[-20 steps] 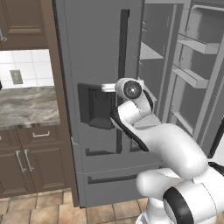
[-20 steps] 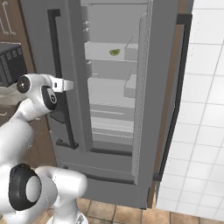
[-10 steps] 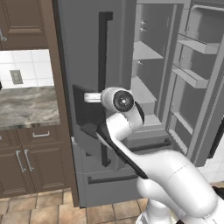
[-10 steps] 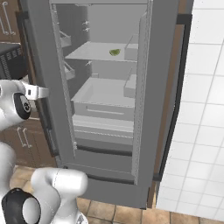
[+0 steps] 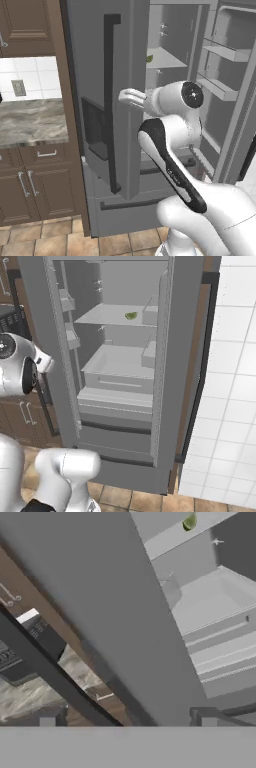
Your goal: There is a bowl on the dining counter. Grab a lemon wedge from the fridge and place it in the bowl. Then get the liquor bottle and glass cup from the cabinet and place them next to the bowl.
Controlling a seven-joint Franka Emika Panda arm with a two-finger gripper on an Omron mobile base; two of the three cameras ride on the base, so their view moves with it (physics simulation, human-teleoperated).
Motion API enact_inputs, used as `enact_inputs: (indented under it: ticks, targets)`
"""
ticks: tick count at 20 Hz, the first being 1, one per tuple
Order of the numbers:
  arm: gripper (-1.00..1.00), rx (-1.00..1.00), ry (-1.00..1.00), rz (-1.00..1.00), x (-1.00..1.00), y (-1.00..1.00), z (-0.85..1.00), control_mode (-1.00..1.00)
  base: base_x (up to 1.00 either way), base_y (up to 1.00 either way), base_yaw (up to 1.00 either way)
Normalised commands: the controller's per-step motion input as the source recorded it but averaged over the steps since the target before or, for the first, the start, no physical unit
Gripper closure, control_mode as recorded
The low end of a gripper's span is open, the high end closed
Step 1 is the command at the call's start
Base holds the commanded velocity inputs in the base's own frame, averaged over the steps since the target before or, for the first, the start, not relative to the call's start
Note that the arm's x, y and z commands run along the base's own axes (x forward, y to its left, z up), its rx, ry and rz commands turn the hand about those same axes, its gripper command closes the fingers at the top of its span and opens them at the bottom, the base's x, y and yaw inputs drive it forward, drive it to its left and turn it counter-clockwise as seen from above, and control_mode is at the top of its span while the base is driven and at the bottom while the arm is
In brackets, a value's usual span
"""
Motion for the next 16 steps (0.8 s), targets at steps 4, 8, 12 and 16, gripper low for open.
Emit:
enact_inputs:
  ticks: [4,8,12,16]
  targets:
    - [-1.00,0.38,0.06,0.00,-0.54,-0.84,0.10,-1.00,0.00,0.00,0.00]
    - [-1.00,0.28,0.11,0.00,0.02,-0.69,0.00,-1.00,0.00,0.00,0.00]
    - [-1.00,0.23,0.12,0.00,0.26,-0.45,-0.02,-1.00,0.00,0.00,0.00]
    - [-1.00,0.15,0.10,0.00,0.49,-0.14,-0.01,-1.00,0.00,0.00,0.00]
